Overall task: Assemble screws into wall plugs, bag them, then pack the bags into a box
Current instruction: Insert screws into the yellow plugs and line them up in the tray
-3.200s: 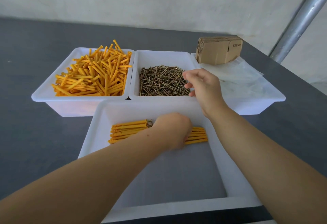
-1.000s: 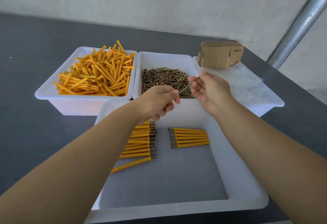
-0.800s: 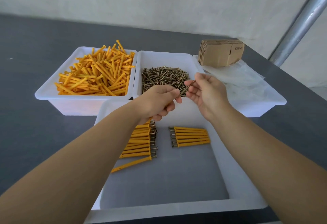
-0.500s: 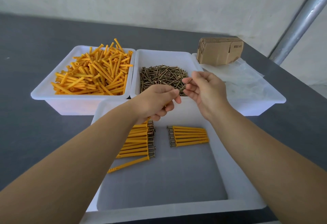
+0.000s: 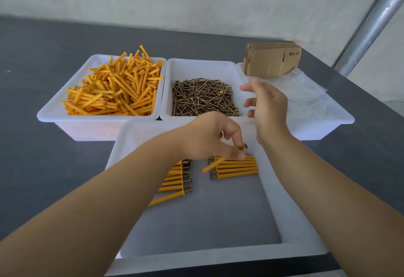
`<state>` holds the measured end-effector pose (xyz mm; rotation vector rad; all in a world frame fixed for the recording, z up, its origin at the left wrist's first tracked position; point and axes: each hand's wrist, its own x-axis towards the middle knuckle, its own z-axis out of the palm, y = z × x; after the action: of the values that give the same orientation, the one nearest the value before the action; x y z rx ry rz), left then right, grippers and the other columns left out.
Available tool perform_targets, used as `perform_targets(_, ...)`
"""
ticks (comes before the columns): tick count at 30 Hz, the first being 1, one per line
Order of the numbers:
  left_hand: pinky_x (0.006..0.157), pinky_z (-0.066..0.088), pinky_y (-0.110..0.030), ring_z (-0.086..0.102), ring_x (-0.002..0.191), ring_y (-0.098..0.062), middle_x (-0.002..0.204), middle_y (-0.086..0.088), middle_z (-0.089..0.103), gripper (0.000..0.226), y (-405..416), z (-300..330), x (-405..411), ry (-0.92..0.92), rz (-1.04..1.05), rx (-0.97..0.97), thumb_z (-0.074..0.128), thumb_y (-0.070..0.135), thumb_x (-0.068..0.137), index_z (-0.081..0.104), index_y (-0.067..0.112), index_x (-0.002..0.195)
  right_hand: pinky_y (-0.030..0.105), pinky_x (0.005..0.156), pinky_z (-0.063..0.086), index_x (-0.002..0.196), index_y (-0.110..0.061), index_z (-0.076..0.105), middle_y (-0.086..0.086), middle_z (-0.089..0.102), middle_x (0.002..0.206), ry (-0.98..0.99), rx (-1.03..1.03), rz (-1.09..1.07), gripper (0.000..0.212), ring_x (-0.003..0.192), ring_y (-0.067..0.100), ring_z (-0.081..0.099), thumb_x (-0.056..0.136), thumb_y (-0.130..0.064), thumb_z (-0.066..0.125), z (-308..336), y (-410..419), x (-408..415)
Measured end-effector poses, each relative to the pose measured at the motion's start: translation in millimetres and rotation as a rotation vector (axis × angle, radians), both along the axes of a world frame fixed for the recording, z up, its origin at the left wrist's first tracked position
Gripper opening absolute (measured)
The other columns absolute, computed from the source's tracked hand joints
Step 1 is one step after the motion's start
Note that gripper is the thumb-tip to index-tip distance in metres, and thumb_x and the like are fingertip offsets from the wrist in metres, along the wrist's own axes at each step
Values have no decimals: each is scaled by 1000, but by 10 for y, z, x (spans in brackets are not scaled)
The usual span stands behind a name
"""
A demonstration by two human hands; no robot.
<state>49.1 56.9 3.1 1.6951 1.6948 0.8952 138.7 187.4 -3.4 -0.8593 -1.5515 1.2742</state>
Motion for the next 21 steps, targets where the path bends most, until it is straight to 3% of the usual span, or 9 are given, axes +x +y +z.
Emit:
perform_targets(2,59,41,-14,50,59,1,68,6,62,11,26,-35,80,16,15,-69,81,21,80,71,17,79,31,59,42,66,-34,73,-4,64,75,-5,1,22,31,58,6,53,91,-36,55,-7,5,-3)
perform_targets(4,59,50,-24,56,57,-8,75,-8,70,10,41,-58,113,22,9,-173,77,16,83,68,11,84,29,56,41,67,-32,73,-2,61,75,-7,10,52,29,57,5,52,91,-32,57,-16,-2,-7)
perform_targets(8,55,53,-20,59,50,-3,71,-3,73,7,36,-57,112,137,34,-245,73,8,79,67,12,80,23,52,40,70,-29,72,0,60,77,-14,19,69,26,58,5,52,91,-30,57,-31,7,-6)
perform_targets(11,58,49,-16,58,62,-3,75,4,69,10,52,-91,135,336,62,-219,75,11,76,67,16,77,22,52,40,71,-29,72,-1,61,79,-27,29,76,26,58,5,52,92,-29,57,-40,19,-7)
perform_targets(15,69,53,-34,62,90,-25,90,-2,63,10,152,-270,288,720,62,-304,70,17,81,63,12,86,20,51,41,73,-28,73,0,64,84,-49,67,78,24,58,2,53,91,-25,58,-50,20,-15)
perform_targets(17,74,56,-40,61,94,-28,88,-2,55,13,189,-336,377,810,46,-316,67,18,84,55,15,84,19,51,41,75,-28,73,-2,65,83,-61,78,85,23,58,1,54,91,-24,58,-52,12,-8)
perform_targets(19,76,57,-42,60,96,-28,92,-1,58,11,208,-359,431,853,33,-310,68,19,84,59,15,89,18,52,41,77,-26,74,-7,64,75,-78,86,90,22,58,0,53,91,-23,58,-56,8,-4)
perform_targets(21,69,56,-39,60,93,-26,96,-1,63,13,220,-372,466,876,34,-308,69,21,83,65,16,94,19,54,41,78,-26,74,-13,60,67,-96,91,87,20,57,-2,53,91,-22,59,-61,2,-5)
